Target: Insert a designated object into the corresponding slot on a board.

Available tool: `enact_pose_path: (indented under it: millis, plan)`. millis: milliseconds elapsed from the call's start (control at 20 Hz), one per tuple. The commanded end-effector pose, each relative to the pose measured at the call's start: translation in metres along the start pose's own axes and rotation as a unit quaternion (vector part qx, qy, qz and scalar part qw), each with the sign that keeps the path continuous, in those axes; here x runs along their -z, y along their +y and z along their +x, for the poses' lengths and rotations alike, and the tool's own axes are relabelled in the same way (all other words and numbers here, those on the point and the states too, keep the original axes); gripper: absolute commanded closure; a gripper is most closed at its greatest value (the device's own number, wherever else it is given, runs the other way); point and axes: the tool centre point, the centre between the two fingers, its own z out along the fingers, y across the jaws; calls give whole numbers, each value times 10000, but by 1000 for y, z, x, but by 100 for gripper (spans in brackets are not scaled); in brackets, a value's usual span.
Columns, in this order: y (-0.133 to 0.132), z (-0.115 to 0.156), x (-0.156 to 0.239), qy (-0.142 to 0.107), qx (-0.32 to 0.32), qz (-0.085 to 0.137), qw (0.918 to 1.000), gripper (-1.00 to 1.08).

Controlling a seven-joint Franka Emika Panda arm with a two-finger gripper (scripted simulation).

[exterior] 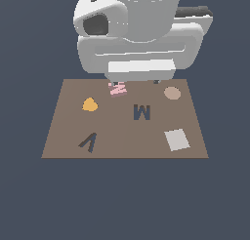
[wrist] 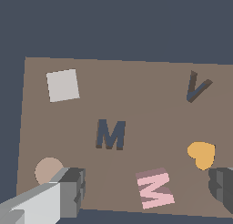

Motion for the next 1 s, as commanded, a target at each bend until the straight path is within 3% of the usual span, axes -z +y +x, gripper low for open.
enact_pose_path:
  millis: [0, 600, 950]
  plan:
    - [0, 0, 0, 0, 0, 0, 10000, -92]
    - [9, -5, -11, -4, -581, -15, 9983, -92]
    - [23, -14, -29, -9, -1454, -37, 9894, -92]
